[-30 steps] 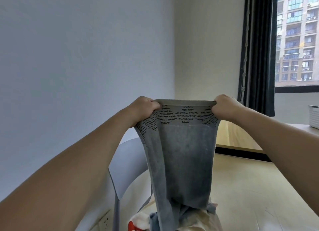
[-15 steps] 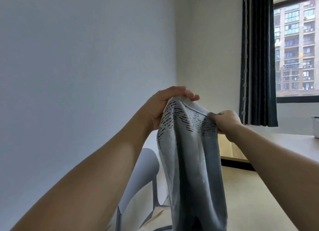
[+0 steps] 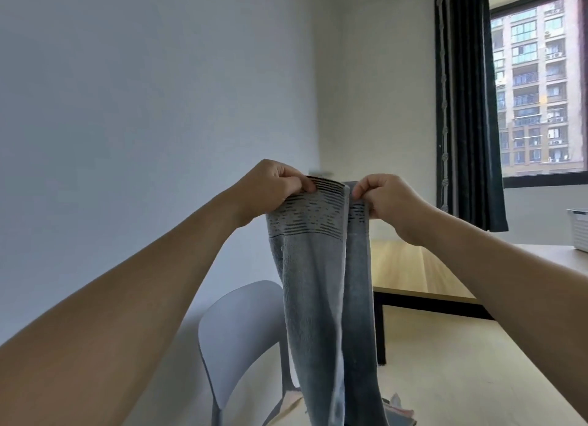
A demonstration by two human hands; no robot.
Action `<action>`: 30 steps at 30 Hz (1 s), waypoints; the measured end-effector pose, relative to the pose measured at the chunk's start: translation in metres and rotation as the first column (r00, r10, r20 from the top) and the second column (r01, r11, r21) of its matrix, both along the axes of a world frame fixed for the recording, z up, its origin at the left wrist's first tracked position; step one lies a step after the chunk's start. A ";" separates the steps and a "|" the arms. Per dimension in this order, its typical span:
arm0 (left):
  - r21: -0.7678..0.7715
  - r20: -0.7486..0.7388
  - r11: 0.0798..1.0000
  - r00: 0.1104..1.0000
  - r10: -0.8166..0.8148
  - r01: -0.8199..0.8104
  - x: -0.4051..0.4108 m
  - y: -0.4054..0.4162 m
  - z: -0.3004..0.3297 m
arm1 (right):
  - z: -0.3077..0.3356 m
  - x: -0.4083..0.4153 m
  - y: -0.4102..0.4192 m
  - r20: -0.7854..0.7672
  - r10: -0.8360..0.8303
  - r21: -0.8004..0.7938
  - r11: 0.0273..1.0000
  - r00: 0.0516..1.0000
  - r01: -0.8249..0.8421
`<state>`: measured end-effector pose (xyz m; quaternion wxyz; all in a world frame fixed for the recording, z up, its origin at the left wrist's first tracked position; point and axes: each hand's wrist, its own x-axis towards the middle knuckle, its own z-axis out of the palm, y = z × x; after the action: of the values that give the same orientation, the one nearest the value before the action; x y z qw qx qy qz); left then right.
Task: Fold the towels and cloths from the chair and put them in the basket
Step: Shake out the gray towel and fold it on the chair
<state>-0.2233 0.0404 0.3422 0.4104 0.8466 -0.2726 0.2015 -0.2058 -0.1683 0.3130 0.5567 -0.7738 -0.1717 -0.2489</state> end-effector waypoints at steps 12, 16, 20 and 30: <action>-0.185 0.159 0.983 0.986 0.047 -0.017 0.000 0.003 -0.005 | -0.015 0.000 0.017 0.051 0.138 -0.035 0.990 0.989 -0.137; -0.043 0.184 0.991 0.975 0.129 -0.123 -0.002 0.006 -0.009 | -0.011 0.003 0.023 0.125 0.050 0.030 0.998 0.991 -0.054; 0.194 0.023 0.977 0.996 0.089 -0.092 -0.006 0.014 -0.013 | -0.008 0.008 0.030 0.116 -0.006 0.112 0.994 0.993 -0.007; 0.365 0.235 0.928 0.972 -0.017 -0.072 -0.047 -0.002 -0.023 | -0.001 0.004 0.032 0.004 0.145 0.352 0.926 0.989 -0.137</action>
<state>-0.2706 0.0385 0.3189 0.2053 0.8829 -0.3401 0.2503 -0.2013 -0.1363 0.3124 0.7042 -0.6503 -0.1733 -0.2262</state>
